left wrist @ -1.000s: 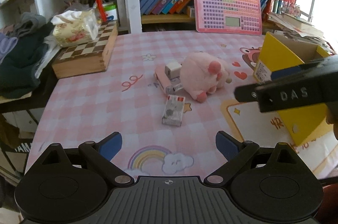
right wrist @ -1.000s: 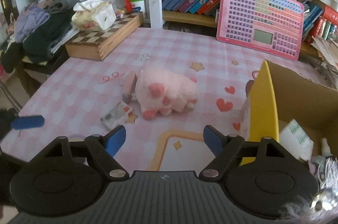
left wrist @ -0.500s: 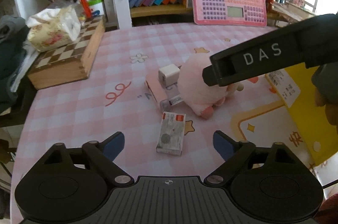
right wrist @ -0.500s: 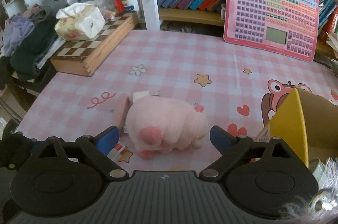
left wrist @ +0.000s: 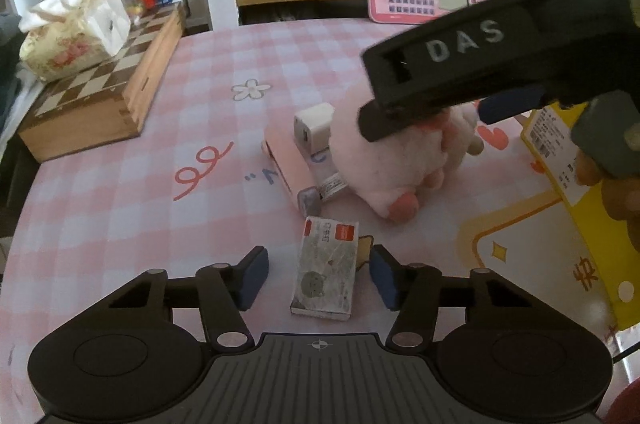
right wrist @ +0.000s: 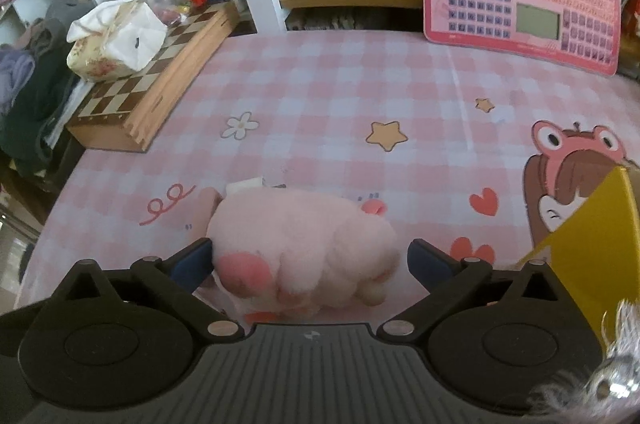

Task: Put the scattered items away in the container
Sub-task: 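Reach the right tool to the pink plush pig while the left tool approaches the card pack, then grasp the plush pig with the right tool while the left tool grasps the card pack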

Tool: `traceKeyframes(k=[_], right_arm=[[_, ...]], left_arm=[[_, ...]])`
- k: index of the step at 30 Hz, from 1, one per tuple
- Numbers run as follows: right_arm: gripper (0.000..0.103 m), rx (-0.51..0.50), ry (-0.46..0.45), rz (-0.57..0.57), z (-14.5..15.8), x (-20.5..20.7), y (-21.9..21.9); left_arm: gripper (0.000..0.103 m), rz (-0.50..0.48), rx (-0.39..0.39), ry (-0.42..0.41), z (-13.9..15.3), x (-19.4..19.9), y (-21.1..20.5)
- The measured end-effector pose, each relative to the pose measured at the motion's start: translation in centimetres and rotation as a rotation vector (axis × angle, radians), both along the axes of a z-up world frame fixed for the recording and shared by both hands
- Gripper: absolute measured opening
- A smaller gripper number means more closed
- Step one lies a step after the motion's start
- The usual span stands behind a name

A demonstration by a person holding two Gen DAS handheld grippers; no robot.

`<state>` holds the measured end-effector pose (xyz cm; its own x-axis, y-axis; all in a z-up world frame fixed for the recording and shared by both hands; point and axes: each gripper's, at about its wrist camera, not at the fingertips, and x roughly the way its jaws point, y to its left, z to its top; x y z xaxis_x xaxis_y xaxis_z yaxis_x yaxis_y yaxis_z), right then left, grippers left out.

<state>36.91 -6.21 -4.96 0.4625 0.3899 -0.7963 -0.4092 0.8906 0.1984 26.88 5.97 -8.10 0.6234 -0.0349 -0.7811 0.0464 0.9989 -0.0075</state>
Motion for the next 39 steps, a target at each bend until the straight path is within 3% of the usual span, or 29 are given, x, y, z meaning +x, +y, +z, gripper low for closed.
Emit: traceKeyframes(k=[2, 6, 14, 24, 39], right_arm=[[0.103, 0.024, 0.022, -0.008, -0.4, 0.4, 0.0], [0.102, 0.046, 0.050, -0.018, -0.8, 0.9, 0.2], [0.087, 0.048, 0.013, -0.016, -0.2, 0.4, -0.1], [0.087, 0.101, -0.051, -0.043, 2.5, -1.7, -2.2], [0.087, 0.130, -0.093, -0.033, 5.1, -7.1, -4.5]], left_arm=[[0.049, -0.002, 0.007, 0.001, 0.0, 0.0, -0.1], [0.028, -0.014, 0.009, 0.002, 0.2, 0.0, 0.0], [0.028, 0.030, -0.047, 0.001, 1.0, -0.7, 0.7], [0.028, 0.055, -0.102, -0.051, 3.3, -2.7, 1.1], [0.028, 0.078, -0.123, -0.127, 6.5, -7.5, 1.7]])
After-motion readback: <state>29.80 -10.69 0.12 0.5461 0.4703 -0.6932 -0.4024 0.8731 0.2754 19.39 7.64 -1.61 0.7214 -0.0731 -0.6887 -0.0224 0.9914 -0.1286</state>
